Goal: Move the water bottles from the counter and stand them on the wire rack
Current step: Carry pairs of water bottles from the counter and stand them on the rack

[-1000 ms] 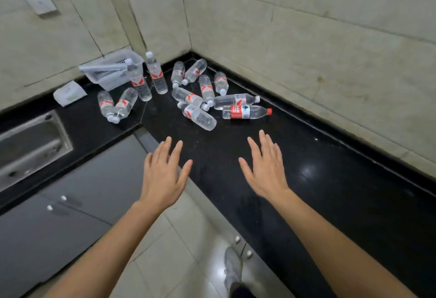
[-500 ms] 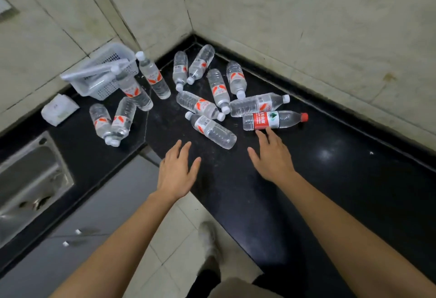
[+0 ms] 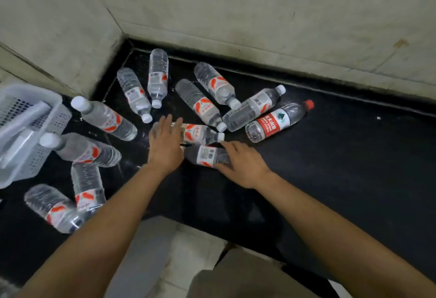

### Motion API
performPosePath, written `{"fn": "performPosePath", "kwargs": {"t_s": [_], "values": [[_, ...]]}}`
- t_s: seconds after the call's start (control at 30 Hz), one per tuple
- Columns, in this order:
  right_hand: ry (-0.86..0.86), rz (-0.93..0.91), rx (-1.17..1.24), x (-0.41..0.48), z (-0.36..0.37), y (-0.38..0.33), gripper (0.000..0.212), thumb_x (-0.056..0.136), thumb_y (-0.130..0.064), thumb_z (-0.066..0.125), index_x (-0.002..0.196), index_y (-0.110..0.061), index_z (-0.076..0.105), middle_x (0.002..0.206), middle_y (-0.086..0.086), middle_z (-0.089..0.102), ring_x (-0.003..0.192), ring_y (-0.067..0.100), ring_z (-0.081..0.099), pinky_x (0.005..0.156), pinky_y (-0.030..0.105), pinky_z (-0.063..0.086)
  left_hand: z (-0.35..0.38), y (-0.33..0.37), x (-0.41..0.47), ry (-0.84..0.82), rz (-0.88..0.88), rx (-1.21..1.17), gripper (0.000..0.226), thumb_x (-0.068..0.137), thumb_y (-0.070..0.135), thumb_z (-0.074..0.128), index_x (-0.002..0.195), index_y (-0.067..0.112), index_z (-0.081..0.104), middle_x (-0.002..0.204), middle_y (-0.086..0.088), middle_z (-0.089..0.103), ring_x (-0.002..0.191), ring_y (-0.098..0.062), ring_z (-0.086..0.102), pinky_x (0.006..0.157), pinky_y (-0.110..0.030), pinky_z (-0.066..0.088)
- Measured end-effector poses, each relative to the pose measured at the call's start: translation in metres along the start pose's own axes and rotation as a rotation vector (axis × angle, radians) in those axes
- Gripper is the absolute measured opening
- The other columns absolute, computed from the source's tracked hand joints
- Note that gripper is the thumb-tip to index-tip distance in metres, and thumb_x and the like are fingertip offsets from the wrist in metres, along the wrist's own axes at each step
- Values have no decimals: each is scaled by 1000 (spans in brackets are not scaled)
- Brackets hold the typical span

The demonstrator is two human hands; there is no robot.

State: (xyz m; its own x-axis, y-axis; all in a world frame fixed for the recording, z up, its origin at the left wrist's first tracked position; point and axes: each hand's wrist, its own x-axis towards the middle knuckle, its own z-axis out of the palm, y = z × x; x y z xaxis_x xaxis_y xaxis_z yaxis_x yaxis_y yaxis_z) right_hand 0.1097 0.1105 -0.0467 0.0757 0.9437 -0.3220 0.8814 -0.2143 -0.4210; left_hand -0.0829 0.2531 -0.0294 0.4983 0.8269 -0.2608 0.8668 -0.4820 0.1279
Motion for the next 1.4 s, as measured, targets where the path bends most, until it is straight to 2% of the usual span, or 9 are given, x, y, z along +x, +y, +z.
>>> {"fn": "performPosePath", "kwargs": {"t_s": [0.1, 0.2, 0.33, 0.53, 0.77, 1.0, 1.23, 1.33, 1.4], "values": [[-55, -8, -92, 16, 21, -20, 89, 90, -61, 60, 159, -17, 23, 143, 13, 44, 128, 34, 48, 109, 48, 39, 3, -18, 31, -92, 143, 30, 99, 82, 34, 74, 160, 19, 14, 168, -14, 3, 155, -30, -7, 119, -60, 3], [-37, 0, -101, 19, 32, -13, 83, 96, -50, 59, 161, -19, 18, 143, 11, 42, 129, 32, 45, 110, 46, 34, 19, -25, 38, -173, 211, 22, 88, 87, 30, 65, 160, 22, 15, 167, -12, 11, 155, -29, -2, 121, -61, -1], [-33, 6, -91, 3, 36, 5, 78, 100, -51, 52, 162, -19, 18, 147, 9, 42, 131, 30, 42, 111, 45, 32, 37, -25, 37, -37, 249, 58, 74, 85, 45, 59, 150, 13, 41, 146, -24, 43, 136, -44, 36, 116, -66, 16], [153, 157, -74, -52, 50, 21, 75, 93, -45, 64, 157, -16, 35, 135, 10, 53, 119, 31, 54, 103, 47, 41, 46, -8, 29, -63, 162, 53, 84, 83, 76, 42, 137, 12, 46, 124, -23, 49, 108, -43, 54, 96, -54, 42], [251, 561, -54, -86, 79, -11, 87, 71, -35, 81, 149, -16, 47, 115, 14, 60, 95, 32, 63, 84, 49, 52, 65, 10, -15, -55, 35, 28, 94, 76, 77, 60, 137, 8, 44, 126, -24, 56, 112, -44, 55, 92, -56, 42], [125, 654, 62, -108, 74, 14, 83, 92, -64, 54, 156, -23, 22, 143, 10, 44, 130, 29, 47, 108, 46, 41, 80, 33, -61, -134, -145, -98, 80, 75, 55, 78, 129, 9, 42, 125, -20, 56, 113, -41, 55, 90, -51, 46], [183, 887, 972, -158, 56, 51, 68, 83, -72, 62, 129, -23, 55, 120, 3, 68, 107, 24, 66, 93, 40, 54, 69, 93, -105, -148, -478, -532, 74, 77, 59, 75, 123, 9, 47, 117, -15, 63, 106, -37, 62, 84, -41, 49], [356, 901, 1202, -189, 42, 77, 71, 68, -77, 66, 118, -26, 61, 110, -1, 72, 98, 21, 71, 91, 47, 58, 45, 140, -110, -72, -436, -622, 71, 72, 62, 77, 118, 14, 52, 110, -9, 66, 98, -31, 63, 80, -36, 48], [485, 863, 1310, -209, 18, 92, 53, 72, -66, 74, 107, -27, 63, 106, -1, 74, 95, 20, 73, 92, 47, 59, 25, 174, -106, -36, -356, -689, 70, 69, 61, 79, 118, 17, 55, 107, -3, 65, 93, -24, 62, 79, -36, 49]]}}
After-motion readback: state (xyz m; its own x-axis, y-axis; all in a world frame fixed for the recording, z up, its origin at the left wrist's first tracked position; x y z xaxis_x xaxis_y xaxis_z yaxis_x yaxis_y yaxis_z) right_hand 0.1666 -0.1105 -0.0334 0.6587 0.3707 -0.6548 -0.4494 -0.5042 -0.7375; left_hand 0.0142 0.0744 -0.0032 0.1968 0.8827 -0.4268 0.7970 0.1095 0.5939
